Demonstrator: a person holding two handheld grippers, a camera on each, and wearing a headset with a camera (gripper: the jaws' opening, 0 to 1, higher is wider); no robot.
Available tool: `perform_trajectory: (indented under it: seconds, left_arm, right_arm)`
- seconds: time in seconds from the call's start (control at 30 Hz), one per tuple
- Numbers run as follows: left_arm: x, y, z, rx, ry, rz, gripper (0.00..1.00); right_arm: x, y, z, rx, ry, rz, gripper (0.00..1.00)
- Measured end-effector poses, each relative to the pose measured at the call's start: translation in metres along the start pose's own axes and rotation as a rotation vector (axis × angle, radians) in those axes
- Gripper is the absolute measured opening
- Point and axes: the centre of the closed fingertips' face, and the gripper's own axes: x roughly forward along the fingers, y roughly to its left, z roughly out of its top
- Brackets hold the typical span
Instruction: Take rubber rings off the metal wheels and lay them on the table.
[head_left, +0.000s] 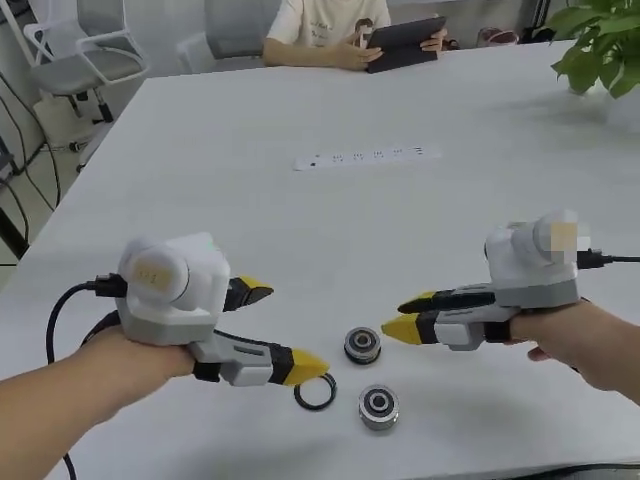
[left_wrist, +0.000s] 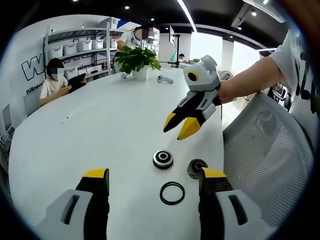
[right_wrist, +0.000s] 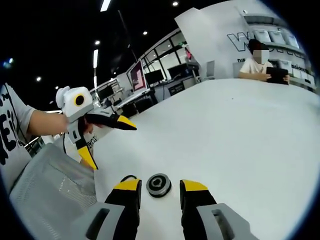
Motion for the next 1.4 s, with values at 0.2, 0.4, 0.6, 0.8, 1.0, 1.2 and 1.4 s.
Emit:
perform_trajectory:
  seconds: [0.2, 0.4, 0.6, 0.8, 1.0, 1.2, 1.4]
  left_arm:
    - [0.009, 0.001, 0.002, 0.022, 0.007, -0.01, 0.69]
    - [0.019, -0.002, 0.003, 0.037, 0.016, -0.028, 0.67]
    - [0.028, -0.004, 0.001, 0.059, 0.037, -0.044, 0.65]
    - [0.036, -0.006, 0.0, 0.059, 0.049, -0.056, 0.63]
    - [0.045, -0.009, 0.002, 0.064, 0.058, -0.074, 0.61]
    - [0.052, -0.012, 0.002, 0.075, 0.065, -0.089, 0.57]
    - [0.057, -0.015, -0.002, 0.071, 0.081, -0.099, 0.52]
  right_arm:
    - [0.002, 0.0, -0.005, -0.033, 0.022, 0.0, 0.29]
    - [0.002, -0.005, -0.01, -0.052, 0.039, -0.005, 0.3]
    - [0.003, -0.011, -0.015, -0.06, 0.05, -0.011, 0.3]
    - [0.004, -0.013, -0.019, -0.066, 0.059, -0.016, 0.3]
    - [0.006, -0.015, -0.023, -0.077, 0.068, -0.013, 0.3]
    - [0.009, -0.015, -0.028, -0.097, 0.086, -0.006, 0.29]
    - [0.013, -0.012, -0.031, -0.119, 0.1, 0.005, 0.28]
